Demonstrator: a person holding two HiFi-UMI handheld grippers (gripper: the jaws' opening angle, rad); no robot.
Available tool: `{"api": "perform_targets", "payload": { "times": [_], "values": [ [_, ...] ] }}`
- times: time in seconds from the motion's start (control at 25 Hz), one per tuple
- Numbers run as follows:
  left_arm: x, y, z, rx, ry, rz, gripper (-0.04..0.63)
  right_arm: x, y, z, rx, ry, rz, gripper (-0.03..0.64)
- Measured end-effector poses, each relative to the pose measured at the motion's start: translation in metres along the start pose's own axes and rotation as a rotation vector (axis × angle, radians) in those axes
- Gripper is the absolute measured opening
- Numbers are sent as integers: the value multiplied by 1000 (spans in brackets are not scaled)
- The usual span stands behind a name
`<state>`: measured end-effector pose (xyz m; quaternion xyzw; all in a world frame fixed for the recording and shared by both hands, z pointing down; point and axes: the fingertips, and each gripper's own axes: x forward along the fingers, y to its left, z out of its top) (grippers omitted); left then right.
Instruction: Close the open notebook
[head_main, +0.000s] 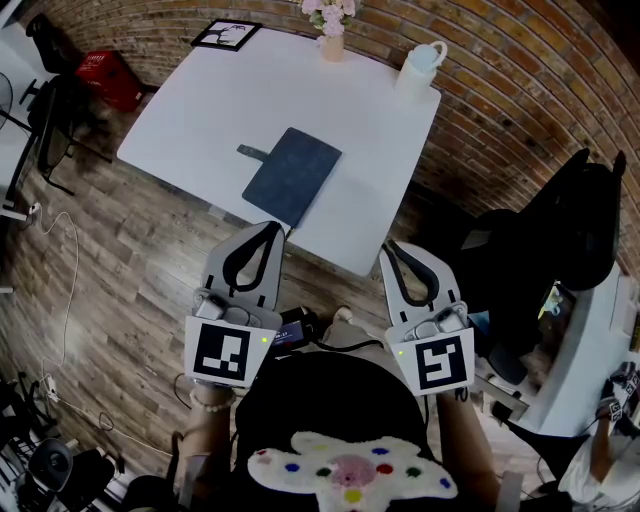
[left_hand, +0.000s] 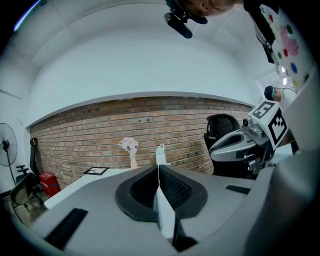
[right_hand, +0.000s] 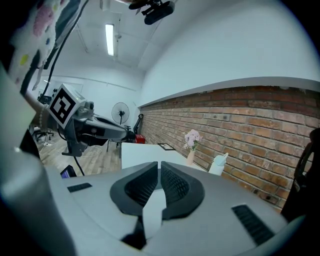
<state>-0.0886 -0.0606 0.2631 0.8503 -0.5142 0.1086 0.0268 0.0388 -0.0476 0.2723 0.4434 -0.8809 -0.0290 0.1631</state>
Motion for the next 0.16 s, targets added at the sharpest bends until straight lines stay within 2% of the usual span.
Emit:
{"api": "perform_targets", "payload": {
  "times": [0.16],
  "values": [
    [1, 1, 0, -4, 3, 4, 20, 1, -1, -1, -8, 5, 3, 44]
  ]
}}
